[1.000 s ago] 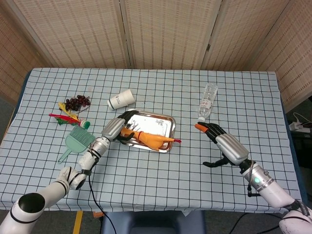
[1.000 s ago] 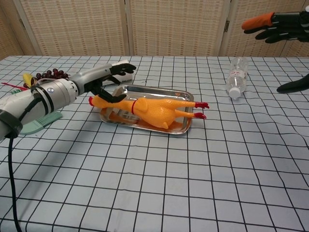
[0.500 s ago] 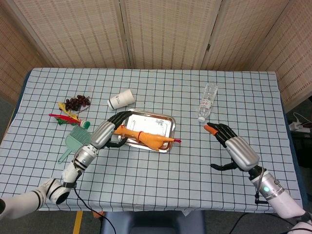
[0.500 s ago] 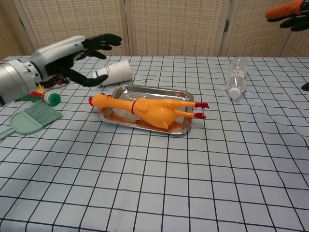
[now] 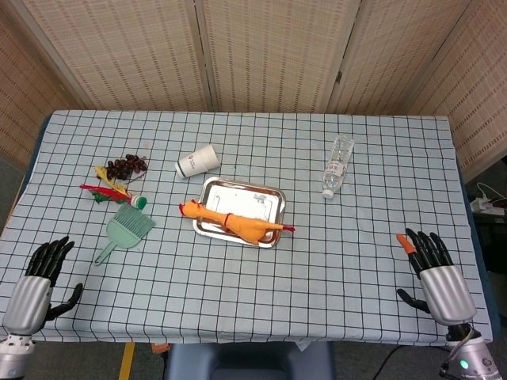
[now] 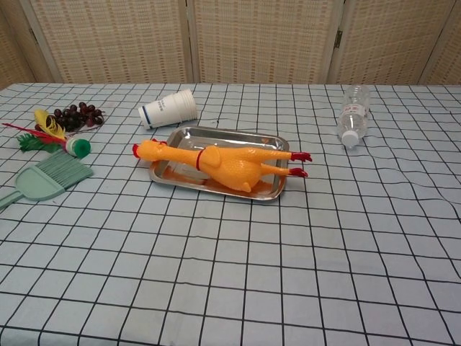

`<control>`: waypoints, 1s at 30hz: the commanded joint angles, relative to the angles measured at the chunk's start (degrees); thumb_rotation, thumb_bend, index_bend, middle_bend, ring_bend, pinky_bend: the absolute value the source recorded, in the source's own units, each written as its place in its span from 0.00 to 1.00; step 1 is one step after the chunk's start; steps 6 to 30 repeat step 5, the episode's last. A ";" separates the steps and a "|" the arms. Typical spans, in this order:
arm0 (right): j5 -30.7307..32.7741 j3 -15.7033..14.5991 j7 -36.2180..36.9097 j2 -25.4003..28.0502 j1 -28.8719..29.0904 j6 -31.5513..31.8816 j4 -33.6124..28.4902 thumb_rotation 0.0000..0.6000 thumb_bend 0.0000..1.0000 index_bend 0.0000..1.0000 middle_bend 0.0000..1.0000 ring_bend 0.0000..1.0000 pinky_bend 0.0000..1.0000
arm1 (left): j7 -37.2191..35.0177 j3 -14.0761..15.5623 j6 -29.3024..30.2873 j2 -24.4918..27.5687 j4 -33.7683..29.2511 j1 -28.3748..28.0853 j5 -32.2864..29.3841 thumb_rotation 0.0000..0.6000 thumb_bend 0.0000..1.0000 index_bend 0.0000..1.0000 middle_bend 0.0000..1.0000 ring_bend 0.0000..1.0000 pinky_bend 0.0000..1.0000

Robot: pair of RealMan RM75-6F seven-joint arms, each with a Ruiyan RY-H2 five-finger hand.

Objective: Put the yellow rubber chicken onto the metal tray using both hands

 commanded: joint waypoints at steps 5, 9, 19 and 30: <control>-1.97 -0.09 -0.09 0.80 -2.86 4.38 0.00 1.00 0.09 0.00 0.00 0.00 0.00 | 6.55 1.47 -4.07 3.51 -4.79 0.43 1.11 1.00 0.40 0.00 0.00 0.00 0.00; -1.97 -0.09 -0.09 0.80 -2.86 4.38 0.00 1.00 0.09 0.00 0.00 0.00 0.00 | 6.55 1.47 -4.07 3.51 -4.79 0.43 1.11 1.00 0.40 0.00 0.00 0.00 0.00; -1.97 -0.09 -0.09 0.80 -2.86 4.38 0.00 1.00 0.09 0.00 0.00 0.00 0.00 | 6.55 1.47 -4.07 3.51 -4.79 0.43 1.11 1.00 0.40 0.00 0.00 0.00 0.00; -1.97 -0.09 -0.09 0.80 -2.86 4.38 0.00 1.00 0.09 0.00 0.00 0.00 0.00 | 6.55 1.47 -4.07 3.51 -4.79 0.43 1.11 1.00 0.40 0.00 0.00 0.00 0.00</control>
